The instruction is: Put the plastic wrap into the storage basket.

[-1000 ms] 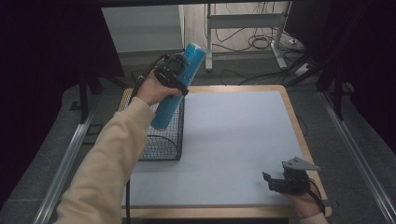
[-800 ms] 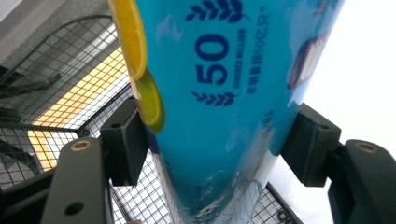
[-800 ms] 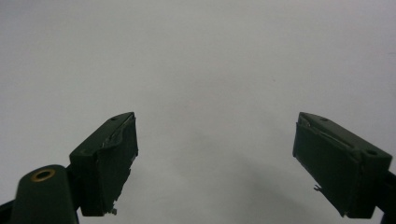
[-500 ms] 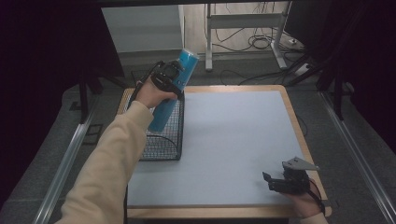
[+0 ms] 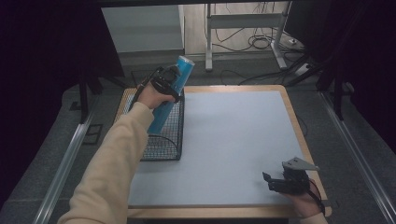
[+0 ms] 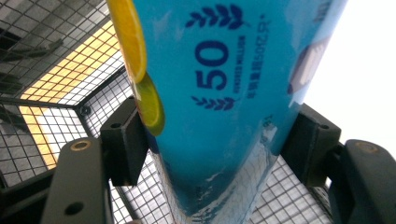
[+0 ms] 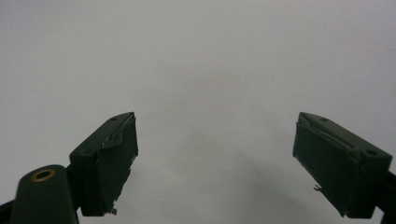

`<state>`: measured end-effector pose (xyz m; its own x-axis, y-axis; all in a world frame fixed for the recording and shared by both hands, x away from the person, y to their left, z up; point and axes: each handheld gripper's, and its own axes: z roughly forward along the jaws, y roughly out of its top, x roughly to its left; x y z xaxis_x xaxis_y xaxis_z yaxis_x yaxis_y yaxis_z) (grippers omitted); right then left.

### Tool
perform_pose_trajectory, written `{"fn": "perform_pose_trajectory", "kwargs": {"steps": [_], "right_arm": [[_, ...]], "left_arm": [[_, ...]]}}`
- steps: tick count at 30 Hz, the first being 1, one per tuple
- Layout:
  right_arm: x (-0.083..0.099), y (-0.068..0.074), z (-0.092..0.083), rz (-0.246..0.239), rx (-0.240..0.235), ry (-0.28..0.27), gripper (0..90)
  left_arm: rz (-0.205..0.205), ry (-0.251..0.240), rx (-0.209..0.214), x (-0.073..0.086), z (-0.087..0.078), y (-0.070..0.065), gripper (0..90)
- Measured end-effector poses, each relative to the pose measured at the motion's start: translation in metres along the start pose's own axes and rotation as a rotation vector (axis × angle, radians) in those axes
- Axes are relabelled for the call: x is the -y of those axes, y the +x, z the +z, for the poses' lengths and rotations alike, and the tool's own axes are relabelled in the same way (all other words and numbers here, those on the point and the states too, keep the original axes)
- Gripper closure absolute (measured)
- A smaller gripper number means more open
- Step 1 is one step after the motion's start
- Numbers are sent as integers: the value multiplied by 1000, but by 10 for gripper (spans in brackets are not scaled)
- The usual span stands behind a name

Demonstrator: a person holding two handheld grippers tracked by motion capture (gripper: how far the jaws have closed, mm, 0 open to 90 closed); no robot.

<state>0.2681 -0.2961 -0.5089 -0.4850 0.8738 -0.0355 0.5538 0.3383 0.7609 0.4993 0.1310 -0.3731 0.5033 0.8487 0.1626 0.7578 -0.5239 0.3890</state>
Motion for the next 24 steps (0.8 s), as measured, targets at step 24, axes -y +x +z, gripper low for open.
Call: {"fn": "perform_pose_trajectory", "kwargs": {"steps": [24], "right_arm": [[2,-1,1,1,3,7,143]], "left_arm": [[-58,54,-11,-14,48,15,318]]}}
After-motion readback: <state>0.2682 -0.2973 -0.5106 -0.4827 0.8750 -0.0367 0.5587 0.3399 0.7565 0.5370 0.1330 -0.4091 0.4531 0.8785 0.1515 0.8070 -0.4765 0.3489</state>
